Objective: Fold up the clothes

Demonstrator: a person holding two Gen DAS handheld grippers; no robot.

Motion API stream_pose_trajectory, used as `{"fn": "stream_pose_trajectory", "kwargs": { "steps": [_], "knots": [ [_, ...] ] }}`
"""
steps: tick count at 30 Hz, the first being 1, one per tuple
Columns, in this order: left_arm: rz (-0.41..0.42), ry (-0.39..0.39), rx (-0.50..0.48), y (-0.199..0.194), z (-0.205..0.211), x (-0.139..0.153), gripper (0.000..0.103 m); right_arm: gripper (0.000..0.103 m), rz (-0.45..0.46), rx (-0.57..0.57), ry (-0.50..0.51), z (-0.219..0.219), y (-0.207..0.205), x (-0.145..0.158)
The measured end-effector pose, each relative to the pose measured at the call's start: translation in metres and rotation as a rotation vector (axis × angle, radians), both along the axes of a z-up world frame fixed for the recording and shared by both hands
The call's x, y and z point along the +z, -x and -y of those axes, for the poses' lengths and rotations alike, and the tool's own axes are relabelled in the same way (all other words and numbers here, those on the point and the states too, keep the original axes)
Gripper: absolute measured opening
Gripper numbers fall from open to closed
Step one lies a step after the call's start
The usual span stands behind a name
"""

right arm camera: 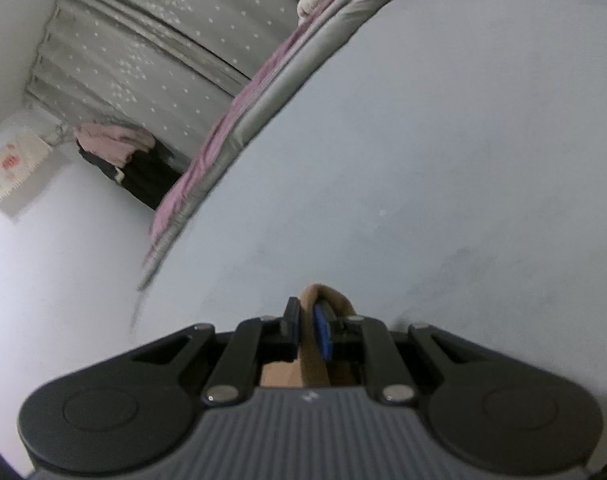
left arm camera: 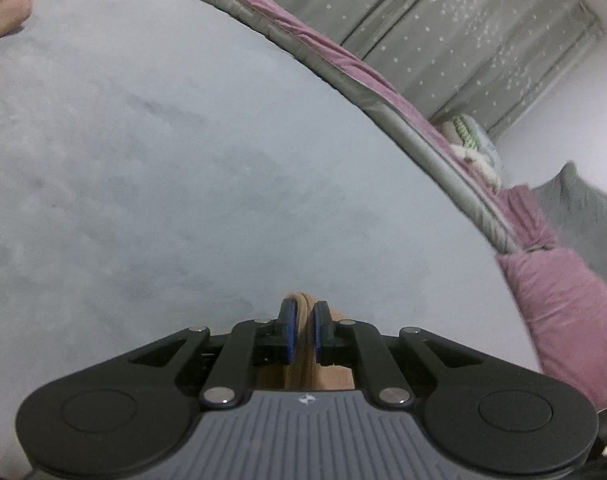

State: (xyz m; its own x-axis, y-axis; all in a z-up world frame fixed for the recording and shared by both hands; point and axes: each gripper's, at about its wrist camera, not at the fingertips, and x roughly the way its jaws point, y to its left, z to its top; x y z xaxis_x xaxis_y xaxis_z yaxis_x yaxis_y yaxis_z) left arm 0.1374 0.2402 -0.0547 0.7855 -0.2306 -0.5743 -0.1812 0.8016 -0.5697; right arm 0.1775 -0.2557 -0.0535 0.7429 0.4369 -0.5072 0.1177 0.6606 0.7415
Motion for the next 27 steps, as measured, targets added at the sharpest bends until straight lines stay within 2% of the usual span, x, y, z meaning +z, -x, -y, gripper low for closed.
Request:
{"fn": "stream_pose_trajectory", "kwargs": {
  "steps": [3, 7, 9, 11, 12, 13, 15, 20, 23, 27],
  "knots": [
    [-0.001, -0.060, -0.010, 0.000, 0.006, -0.006, 0.016, 0.012, -0.005, 0.011, 0.042, -0.004, -0.005, -0.009],
    [0.001, -0.043, -0.003, 0.004, 0.001, -0.011, 0.020, 0.012, 0.003, 0.031, 0.148, -0.014, -0.005, -0.016],
    [0.002, -0.044, 0.000, 0.008, -0.002, -0.005, 0.020, 0.012, 0.008, 0.041, 0.197, -0.020, -0.003, -0.017],
    [0.020, -0.088, 0.000, 0.013, 0.000, 0.008, 0.024, 0.014, 0.021, 0.040, 0.217, -0.023, 0.000, -0.012],
    [0.033, -0.112, 0.000, 0.015, 0.002, 0.015, 0.025, 0.019, 0.031, 0.040, 0.230, -0.024, 0.003, -0.007],
    [0.052, -0.138, 0.001, 0.018, 0.005, 0.023, 0.026, 0.031, 0.041, 0.039, 0.242, -0.024, 0.005, -0.002],
    [0.089, -0.182, -0.001, 0.023, 0.013, 0.035, 0.031, 0.046, 0.075, 0.023, 0.299, -0.028, 0.013, 0.011],
    [0.169, -0.279, -0.104, 0.030, 0.052, 0.051, 0.041, 0.048, 0.159, 0.015, 0.406, -0.049, 0.029, 0.037],
    [0.201, -0.334, -0.198, 0.030, 0.083, 0.047, 0.047, 0.050, 0.206, 0.019, 0.465, -0.068, 0.038, 0.049],
    [0.202, -0.410, -0.289, 0.033, 0.119, 0.032, 0.052, 0.051, 0.239, 0.091, 0.543, -0.115, 0.048, 0.049]
  ]
}}
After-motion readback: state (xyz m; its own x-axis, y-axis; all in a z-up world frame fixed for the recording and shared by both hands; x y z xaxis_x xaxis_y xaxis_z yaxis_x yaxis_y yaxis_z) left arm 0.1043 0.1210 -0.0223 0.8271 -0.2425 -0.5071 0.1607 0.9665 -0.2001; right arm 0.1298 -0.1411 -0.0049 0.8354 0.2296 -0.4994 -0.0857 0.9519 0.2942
